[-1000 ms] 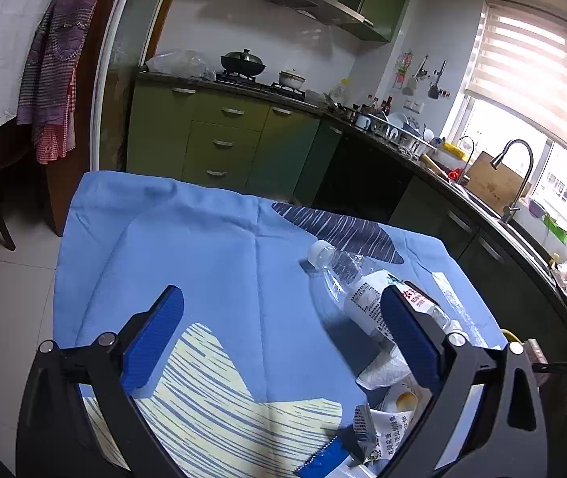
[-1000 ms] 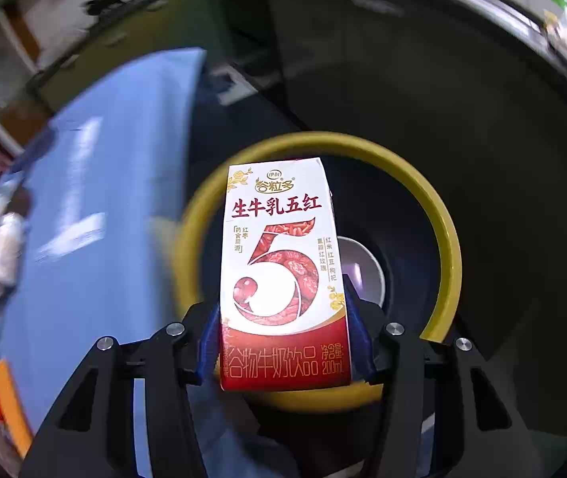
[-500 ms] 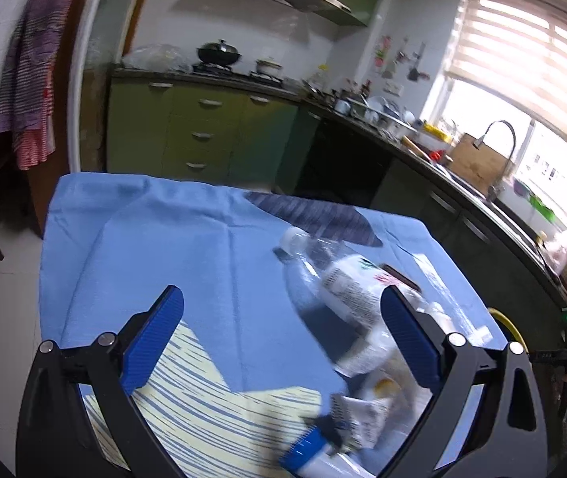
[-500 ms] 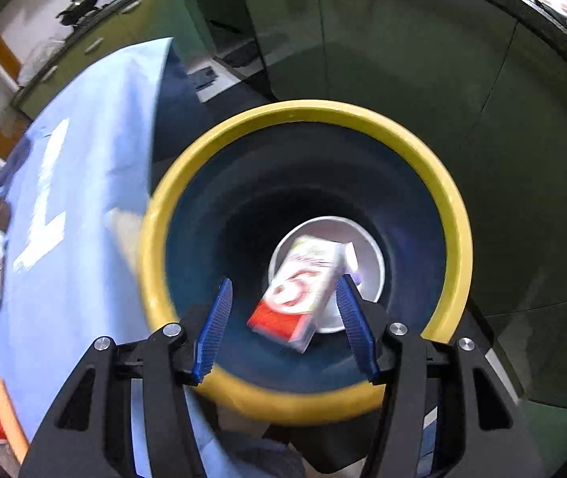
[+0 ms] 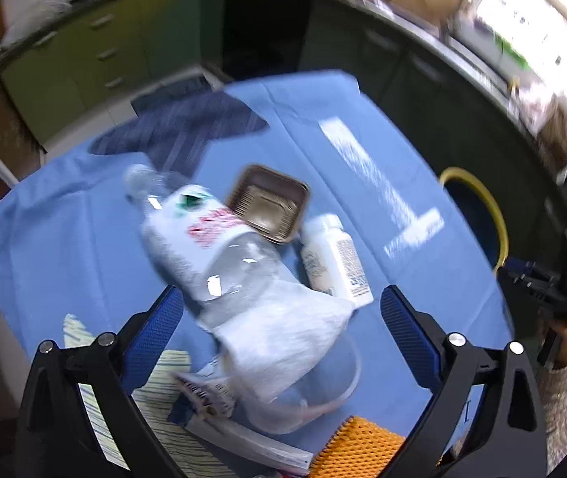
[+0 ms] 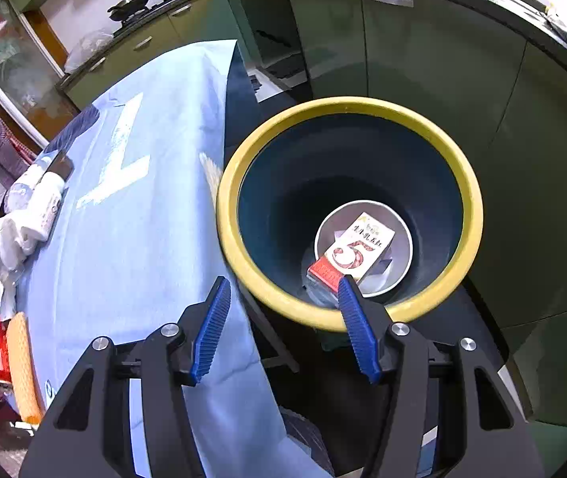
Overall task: Collect trash
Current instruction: 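Grasp the white tissue with the left tool and lift it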
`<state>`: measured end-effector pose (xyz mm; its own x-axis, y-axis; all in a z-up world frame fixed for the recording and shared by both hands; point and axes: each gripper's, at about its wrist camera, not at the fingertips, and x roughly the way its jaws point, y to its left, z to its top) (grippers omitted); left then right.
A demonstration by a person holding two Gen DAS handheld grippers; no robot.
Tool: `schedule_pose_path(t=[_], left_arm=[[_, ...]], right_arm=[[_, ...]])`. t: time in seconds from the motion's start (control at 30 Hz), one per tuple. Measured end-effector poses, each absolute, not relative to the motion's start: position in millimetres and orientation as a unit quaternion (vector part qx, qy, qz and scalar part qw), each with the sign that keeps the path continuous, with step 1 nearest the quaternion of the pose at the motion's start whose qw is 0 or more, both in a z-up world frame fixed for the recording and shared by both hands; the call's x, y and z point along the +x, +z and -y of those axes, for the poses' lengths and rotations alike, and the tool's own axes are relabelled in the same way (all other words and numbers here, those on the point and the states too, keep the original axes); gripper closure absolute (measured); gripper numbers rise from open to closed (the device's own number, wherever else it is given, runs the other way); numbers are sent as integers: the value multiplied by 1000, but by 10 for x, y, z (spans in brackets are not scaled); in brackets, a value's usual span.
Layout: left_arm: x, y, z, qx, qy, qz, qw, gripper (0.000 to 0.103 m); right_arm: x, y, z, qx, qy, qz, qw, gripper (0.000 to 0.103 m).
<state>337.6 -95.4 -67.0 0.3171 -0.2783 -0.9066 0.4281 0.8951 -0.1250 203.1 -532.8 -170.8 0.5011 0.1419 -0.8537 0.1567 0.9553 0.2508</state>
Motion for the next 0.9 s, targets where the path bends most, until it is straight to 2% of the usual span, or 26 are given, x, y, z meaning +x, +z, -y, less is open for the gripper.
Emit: schedule_pose_path(t=[0.03, 0.2, 0.27, 0.43, 0.63, 0.83, 0.9], left_arm=[[3407, -711, 1033, 77, -220, -552, 801, 11], [3449, -866, 1259, 100, -236, -582, 771, 40], [3425, -881, 1288, 104, -241, -589, 764, 45], [3335, -808, 1354, 135, -235, -576, 771, 47], [3280, -841, 1448, 166, -239, -587, 755, 57], [3305, -990, 1487, 186, -227, -607, 739, 80], [3310, -1009, 1484, 187, -226, -610, 736, 96]], right_arm=[[2019, -1715, 5340, 150, -4, -500, 853, 47], [2024, -1771, 5385, 158, -1, -503, 850, 47], [2033, -1788, 5391, 160, 0, -504, 849, 47], [2072, -1813, 5342, 164, 8, -507, 846, 47], [2132, -1805, 5231, 159, 17, -510, 845, 47], [2119, -1788, 5235, 161, 18, -507, 846, 47], [2103, -1773, 5250, 164, 19, -504, 848, 47]])
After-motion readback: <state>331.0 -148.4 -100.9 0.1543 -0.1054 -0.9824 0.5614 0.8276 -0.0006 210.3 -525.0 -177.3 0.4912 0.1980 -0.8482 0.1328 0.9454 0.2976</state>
